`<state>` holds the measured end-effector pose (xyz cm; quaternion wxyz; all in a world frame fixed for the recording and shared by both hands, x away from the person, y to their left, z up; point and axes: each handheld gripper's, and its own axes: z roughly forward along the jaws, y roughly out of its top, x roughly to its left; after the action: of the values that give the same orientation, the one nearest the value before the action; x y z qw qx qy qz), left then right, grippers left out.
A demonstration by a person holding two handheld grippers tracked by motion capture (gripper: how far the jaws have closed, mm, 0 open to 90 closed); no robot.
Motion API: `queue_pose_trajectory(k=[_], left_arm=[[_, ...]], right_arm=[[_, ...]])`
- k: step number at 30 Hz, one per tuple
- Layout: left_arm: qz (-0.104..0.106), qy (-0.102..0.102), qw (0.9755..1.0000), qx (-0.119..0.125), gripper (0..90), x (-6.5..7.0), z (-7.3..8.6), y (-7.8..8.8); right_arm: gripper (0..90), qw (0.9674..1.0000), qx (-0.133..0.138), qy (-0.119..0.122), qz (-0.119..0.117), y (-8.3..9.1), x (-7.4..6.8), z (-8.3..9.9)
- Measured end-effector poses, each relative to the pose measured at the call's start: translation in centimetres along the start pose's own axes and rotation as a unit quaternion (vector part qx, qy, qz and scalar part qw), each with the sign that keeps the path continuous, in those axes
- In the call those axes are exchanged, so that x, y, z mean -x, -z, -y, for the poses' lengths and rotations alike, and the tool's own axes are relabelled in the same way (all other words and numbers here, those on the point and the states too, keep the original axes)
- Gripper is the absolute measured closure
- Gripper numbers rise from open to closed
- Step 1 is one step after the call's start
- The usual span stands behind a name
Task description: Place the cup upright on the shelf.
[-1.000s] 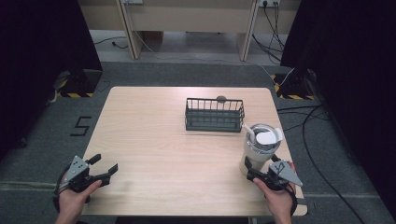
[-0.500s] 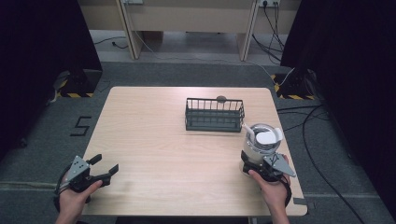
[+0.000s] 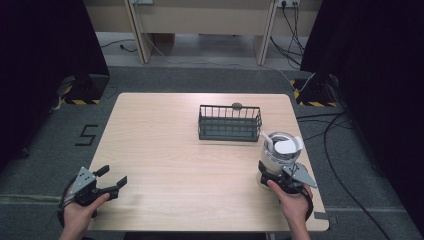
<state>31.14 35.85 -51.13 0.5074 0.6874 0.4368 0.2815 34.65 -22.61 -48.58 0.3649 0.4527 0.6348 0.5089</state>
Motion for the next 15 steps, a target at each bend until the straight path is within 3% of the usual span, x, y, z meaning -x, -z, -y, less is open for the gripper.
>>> queue_pose_trajectory(k=[6, 10, 15], left_arm=[[-0.002, 0.001, 1.0000, 0.000, 14.7, 0.0, 0.0, 0.0], [-0.002, 0.001, 1.0000, 0.000, 14.7, 0.0, 0.0, 0.0], [-0.003, 0.001, 1.0000, 0.000, 14.7, -0.1, 0.0, 0.1]], right_arm=[[10.9, 0.9997, -0.006, -0.024, -0.005, -0.1, 0.2, -0.3], [10.9, 0.9999, -0.004, -0.009, 0.001, -0.1, 0.1, -0.8], [10.9, 1.0000, 0.002, -0.007, 0.002, -0.2, 0.1, -1.8]])
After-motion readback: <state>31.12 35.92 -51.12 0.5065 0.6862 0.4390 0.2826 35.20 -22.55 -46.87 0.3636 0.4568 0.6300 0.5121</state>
